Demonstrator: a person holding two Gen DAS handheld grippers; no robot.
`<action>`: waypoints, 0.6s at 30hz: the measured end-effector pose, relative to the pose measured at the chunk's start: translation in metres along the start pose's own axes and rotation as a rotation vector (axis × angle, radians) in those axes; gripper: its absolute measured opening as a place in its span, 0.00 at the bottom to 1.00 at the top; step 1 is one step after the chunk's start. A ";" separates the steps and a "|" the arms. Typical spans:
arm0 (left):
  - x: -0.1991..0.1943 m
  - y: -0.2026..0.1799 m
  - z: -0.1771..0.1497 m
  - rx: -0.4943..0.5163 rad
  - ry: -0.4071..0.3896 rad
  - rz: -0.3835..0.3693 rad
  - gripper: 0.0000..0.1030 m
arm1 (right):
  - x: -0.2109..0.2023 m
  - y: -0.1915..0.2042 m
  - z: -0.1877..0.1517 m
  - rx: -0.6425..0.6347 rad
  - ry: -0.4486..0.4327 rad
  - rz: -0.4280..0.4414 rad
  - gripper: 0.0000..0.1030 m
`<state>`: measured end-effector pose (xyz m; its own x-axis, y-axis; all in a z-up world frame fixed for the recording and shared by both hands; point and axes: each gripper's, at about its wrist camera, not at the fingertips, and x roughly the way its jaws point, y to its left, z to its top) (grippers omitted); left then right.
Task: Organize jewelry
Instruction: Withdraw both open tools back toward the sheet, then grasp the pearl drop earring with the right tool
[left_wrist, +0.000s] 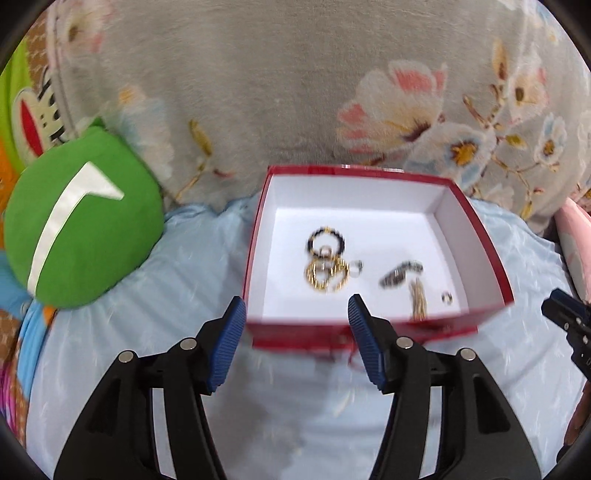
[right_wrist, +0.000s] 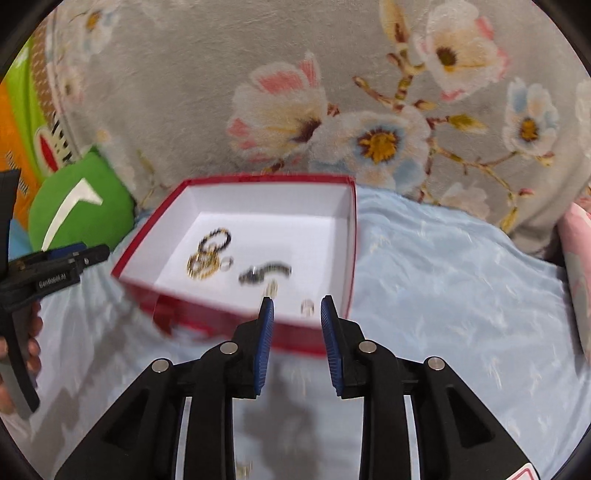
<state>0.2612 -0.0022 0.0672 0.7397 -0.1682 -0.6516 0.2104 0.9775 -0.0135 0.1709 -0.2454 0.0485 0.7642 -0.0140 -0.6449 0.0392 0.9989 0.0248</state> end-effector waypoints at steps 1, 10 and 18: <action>-0.008 0.002 -0.012 -0.007 0.011 -0.007 0.54 | -0.006 0.002 -0.013 -0.004 0.013 -0.005 0.25; -0.045 -0.003 -0.107 -0.026 0.106 -0.016 0.54 | -0.015 0.018 -0.113 0.048 0.138 0.019 0.25; -0.048 -0.017 -0.163 -0.045 0.214 -0.067 0.55 | 0.015 0.031 -0.127 0.079 0.175 0.050 0.32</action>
<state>0.1183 0.0099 -0.0249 0.5711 -0.2072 -0.7943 0.2224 0.9705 -0.0932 0.1015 -0.2088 -0.0577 0.6435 0.0505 -0.7638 0.0592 0.9915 0.1155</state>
